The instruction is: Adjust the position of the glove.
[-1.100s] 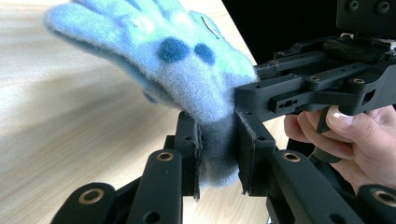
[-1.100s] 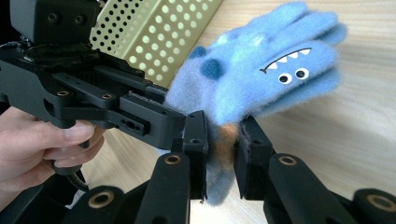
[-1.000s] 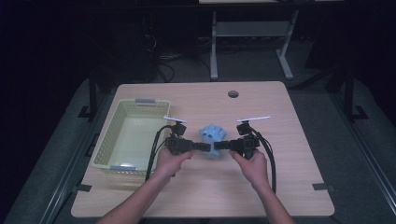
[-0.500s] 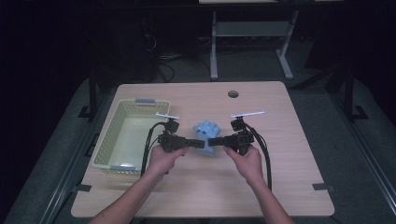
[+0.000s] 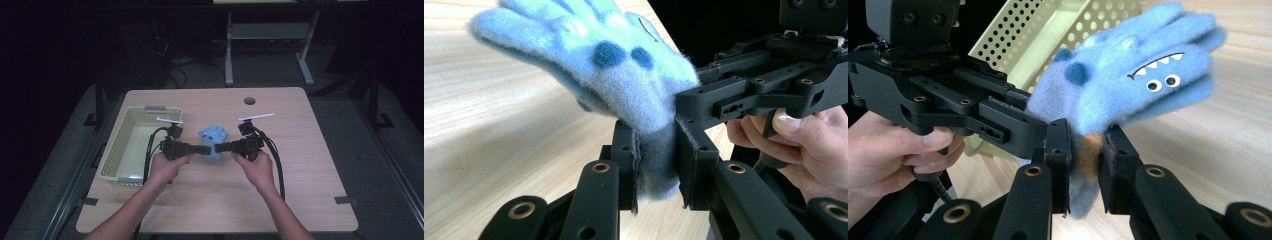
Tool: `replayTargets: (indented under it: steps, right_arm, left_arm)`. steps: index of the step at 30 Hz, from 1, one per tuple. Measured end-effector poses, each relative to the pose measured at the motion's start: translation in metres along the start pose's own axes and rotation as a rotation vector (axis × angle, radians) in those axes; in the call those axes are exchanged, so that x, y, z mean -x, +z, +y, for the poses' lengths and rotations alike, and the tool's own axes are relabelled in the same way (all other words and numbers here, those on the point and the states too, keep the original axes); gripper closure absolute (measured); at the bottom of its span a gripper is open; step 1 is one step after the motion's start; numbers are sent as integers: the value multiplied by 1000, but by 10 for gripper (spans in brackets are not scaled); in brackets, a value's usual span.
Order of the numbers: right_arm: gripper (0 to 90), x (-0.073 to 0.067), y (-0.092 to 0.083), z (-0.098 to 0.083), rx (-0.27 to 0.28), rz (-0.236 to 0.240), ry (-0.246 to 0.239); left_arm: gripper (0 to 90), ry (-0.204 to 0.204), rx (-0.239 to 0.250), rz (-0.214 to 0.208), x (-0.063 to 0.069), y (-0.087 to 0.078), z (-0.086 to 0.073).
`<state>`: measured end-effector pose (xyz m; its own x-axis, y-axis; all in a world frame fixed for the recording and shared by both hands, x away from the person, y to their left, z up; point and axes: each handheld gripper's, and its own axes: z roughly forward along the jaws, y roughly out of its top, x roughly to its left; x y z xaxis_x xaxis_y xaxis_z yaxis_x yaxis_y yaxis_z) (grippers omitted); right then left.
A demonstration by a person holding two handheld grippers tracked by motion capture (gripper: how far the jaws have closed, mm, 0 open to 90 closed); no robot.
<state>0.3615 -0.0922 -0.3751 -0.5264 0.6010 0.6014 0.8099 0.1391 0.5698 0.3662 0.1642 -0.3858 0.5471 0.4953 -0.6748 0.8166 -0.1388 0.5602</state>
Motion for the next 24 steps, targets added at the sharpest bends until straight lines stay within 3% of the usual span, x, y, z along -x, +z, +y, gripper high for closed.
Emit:
replayTargets:
  steps: [24]
  right_arm:
    - [767, -25, 21, 21, -17, 25, -39]
  left_arm:
    - [723, 10, 34, 20, -6, -37, 3]
